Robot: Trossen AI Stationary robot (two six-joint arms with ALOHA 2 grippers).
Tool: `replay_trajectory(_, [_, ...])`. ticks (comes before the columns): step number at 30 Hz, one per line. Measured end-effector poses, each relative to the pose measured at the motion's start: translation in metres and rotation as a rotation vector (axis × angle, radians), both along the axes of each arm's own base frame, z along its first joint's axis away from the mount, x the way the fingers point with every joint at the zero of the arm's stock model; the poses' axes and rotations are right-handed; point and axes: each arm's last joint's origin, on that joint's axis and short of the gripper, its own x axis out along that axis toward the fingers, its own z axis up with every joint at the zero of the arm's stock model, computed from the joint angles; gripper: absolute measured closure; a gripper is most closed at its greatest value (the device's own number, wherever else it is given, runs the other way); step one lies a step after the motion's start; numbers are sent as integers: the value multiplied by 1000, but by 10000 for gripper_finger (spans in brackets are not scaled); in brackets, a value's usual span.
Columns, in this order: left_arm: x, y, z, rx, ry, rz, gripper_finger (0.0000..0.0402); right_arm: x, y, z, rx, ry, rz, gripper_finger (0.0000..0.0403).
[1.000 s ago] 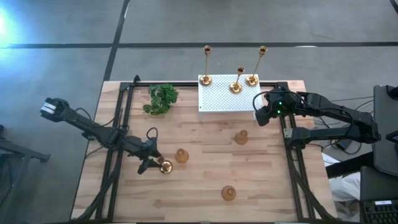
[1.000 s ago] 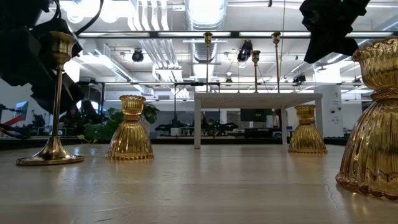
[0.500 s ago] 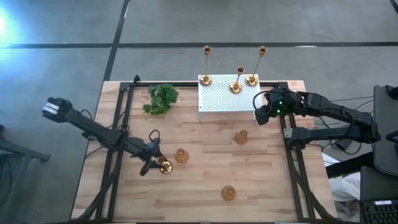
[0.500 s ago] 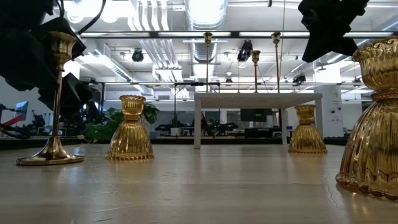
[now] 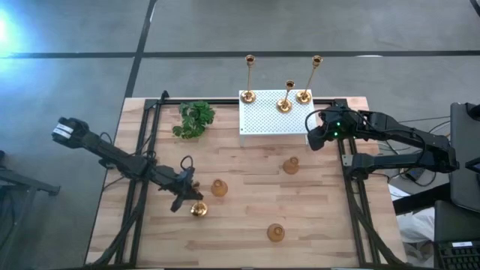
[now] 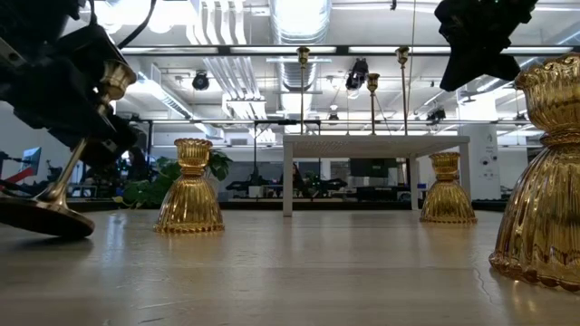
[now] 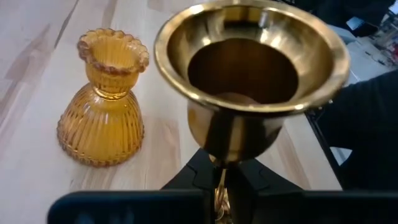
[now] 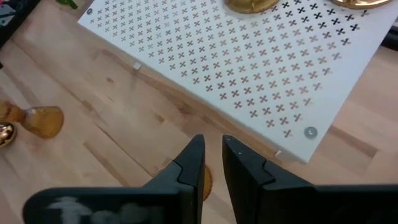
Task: Pick & Place candle stick holders
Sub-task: Put the gold candle holder on the shelf
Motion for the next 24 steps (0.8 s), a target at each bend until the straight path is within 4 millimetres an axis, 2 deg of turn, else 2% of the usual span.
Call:
replay_trajectory(6, [2, 1, 3, -53, 24, 77, 382, 0, 0, 0, -3, 1, 2, 351])
replay_trajectory(9, [8, 2, 12, -49, -4, 118, 382, 0, 0, 0, -3, 2, 2, 351])
replay_trajectory(17, [32, 7, 62, 69, -79, 190, 382, 0, 0, 0, -27, 17, 36, 351])
replay_trajectory(24, [52, 31, 116, 222, -94, 263, 382, 0, 0, 0, -28, 17, 36, 351])
